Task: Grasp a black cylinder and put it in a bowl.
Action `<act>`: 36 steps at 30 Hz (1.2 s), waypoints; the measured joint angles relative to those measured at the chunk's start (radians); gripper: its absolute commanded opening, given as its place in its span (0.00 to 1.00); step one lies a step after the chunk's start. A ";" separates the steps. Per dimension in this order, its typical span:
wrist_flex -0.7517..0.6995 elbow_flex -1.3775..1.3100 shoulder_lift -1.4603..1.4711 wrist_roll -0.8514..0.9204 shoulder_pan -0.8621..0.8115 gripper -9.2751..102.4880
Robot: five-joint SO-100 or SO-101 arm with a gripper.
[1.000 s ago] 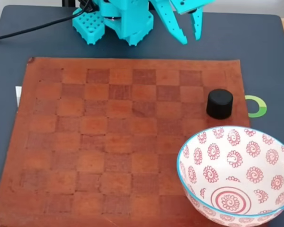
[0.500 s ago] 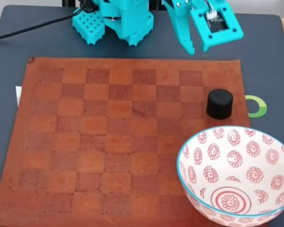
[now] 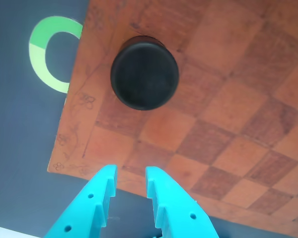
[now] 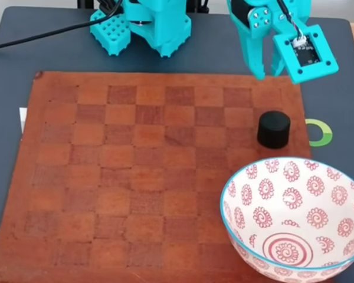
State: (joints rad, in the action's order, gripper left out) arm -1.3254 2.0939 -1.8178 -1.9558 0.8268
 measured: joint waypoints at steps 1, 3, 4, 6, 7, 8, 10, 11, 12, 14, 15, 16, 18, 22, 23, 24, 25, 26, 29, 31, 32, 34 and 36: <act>0.002 -0.011 0.021 0.000 0.011 0.13; 0.005 -0.035 0.060 0.000 0.014 0.14; 0.005 -0.051 0.077 0.000 0.011 0.16; 0.005 -0.074 0.106 0.000 0.006 0.20; 0.005 -0.083 0.118 0.000 0.009 0.23; 0.005 -0.092 0.127 0.000 0.014 0.25; 0.006 -0.109 0.147 -0.002 0.023 0.28; 0.008 -0.118 0.158 -0.002 0.023 0.30; 0.008 -0.127 0.167 -0.002 0.023 0.31; 0.008 -0.147 0.193 -0.002 0.018 0.32; 0.008 -0.158 0.206 -0.002 0.018 0.33; 0.011 -0.169 0.221 -0.002 0.018 0.33; 0.011 -0.198 0.256 -0.002 0.015 0.33; 0.021 -0.252 0.333 0.002 0.005 0.33; 0.021 -0.262 0.347 0.002 0.003 0.33; 0.021 -0.273 0.360 0.002 0.003 0.33; 0.021 -0.282 0.371 0.002 0.005 0.33; 0.021 -0.290 0.382 0.002 0.005 0.33; 0.023 -0.305 0.399 0.002 0.005 0.33; 0.023 -0.305 0.410 0.002 0.005 0.33; 0.023 -0.305 0.416 0.002 0.002 0.33; 0.023 -0.305 0.419 0.002 -0.008 0.33; 0.023 -0.305 0.425 0.002 -0.020 0.33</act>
State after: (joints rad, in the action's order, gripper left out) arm -1.3023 1.7886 -1.3929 -1.9543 0.8069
